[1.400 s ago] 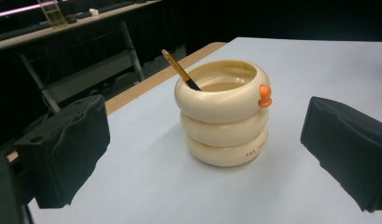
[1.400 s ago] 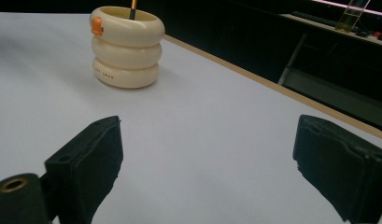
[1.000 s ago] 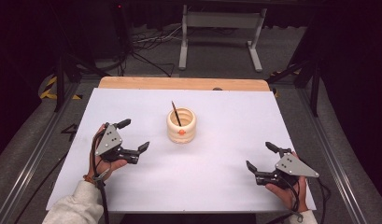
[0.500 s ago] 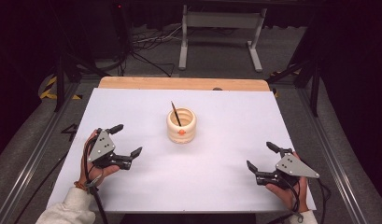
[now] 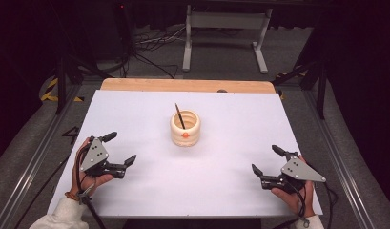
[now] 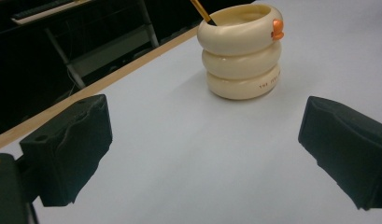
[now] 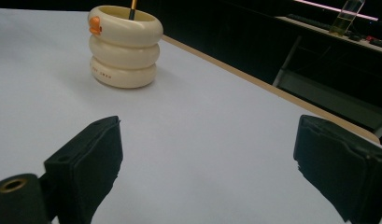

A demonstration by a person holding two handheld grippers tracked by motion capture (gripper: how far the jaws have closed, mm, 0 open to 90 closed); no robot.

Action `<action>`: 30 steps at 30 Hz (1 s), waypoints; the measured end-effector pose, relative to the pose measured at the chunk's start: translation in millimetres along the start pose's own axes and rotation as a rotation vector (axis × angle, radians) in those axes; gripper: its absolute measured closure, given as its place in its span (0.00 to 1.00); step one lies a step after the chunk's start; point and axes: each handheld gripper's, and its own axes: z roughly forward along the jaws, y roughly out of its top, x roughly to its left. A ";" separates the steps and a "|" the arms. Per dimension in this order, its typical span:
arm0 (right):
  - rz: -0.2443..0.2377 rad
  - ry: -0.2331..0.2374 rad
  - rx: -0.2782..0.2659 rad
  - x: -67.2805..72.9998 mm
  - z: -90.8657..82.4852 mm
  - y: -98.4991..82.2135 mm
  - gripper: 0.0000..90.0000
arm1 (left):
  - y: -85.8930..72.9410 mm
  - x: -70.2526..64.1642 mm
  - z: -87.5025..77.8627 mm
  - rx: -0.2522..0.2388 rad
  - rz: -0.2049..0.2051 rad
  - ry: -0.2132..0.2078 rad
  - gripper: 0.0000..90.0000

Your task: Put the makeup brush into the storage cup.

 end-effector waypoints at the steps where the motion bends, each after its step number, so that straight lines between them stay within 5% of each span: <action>1: 0.001 -0.001 0.000 0.0 0.1 -0.1 0.10 | -0.4 0.9 -1.0 0.005 0.013 0.006 0.05; 18: 0.002 0.000 0.003 -1.7 1.0 -1.8 0.10 | -20.5 -1.7 -15.1 0.052 -0.020 0.000 0.04; 30: 0.003 0.005 0.003 -1.6 1.6 -2.3 0.10 | -34.4 -4.4 -26.9 0.048 -0.102 -0.009 0.05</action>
